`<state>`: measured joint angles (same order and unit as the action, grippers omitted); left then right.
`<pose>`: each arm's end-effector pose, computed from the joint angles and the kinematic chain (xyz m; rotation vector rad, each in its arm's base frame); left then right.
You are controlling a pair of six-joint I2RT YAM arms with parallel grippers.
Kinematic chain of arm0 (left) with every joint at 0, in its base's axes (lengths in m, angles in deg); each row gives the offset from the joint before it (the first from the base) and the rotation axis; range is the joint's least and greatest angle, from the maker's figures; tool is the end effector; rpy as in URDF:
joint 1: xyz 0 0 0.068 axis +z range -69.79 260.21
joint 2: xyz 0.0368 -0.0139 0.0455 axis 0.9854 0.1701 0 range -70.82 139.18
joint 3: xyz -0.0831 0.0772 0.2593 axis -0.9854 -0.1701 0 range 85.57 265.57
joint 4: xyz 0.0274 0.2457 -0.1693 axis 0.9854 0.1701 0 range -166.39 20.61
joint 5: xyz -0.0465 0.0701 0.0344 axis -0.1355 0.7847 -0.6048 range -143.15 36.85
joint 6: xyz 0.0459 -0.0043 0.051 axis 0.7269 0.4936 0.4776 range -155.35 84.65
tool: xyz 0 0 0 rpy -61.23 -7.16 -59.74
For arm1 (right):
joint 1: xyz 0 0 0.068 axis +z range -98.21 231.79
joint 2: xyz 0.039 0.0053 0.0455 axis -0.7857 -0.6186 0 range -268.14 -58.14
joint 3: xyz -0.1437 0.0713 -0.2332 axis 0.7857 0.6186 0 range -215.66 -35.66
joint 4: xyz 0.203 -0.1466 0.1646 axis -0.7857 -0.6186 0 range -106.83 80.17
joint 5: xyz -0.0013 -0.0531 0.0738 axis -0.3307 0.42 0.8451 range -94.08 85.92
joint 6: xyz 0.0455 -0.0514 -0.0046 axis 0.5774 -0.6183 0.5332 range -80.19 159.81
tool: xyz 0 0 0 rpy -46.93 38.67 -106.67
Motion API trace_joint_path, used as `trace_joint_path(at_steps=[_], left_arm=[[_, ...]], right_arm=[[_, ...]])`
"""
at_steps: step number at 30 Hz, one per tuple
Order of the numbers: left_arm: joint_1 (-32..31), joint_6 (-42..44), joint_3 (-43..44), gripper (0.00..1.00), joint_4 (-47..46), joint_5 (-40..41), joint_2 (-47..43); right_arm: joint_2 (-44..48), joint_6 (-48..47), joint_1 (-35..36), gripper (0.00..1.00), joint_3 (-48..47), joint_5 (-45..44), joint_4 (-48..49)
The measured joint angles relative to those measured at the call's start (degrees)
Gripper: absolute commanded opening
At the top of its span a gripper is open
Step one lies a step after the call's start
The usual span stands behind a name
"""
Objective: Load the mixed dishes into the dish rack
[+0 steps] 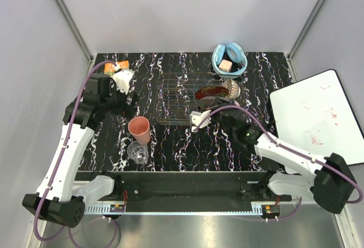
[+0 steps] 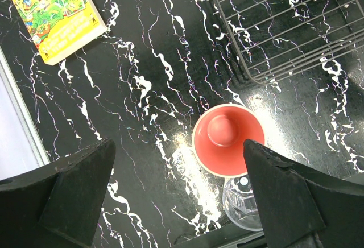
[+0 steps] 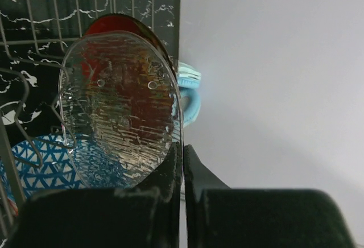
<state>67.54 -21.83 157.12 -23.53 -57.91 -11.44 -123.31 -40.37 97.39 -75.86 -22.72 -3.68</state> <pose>0.2376 -0.0581 0.3843 0.5586 2.2101 -0.0869 0.2286 0.2082 0.2557 -1.6171 1.0828 -0.7140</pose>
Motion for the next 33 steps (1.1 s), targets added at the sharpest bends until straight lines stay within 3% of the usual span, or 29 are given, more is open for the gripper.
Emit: trace_joint_path(at_steps=[17,24,33], left_arm=[[0.4,0.3,0.0,0.99,-1.1,0.0,0.3],[0.5,0.4,0.0,0.99,-1.1,0.0,0.3],[0.5,0.5,0.0,0.99,-1.5,0.0,0.3]], right_arm=[[-4.1,2.0,-0.6,0.00,-0.7,1.6,0.3],[-4.6,6.1,-0.6,0.07,3.2,1.2,2.1],[-4.4,10.1,-0.6,0.39,4.2,-0.4,2.6]])
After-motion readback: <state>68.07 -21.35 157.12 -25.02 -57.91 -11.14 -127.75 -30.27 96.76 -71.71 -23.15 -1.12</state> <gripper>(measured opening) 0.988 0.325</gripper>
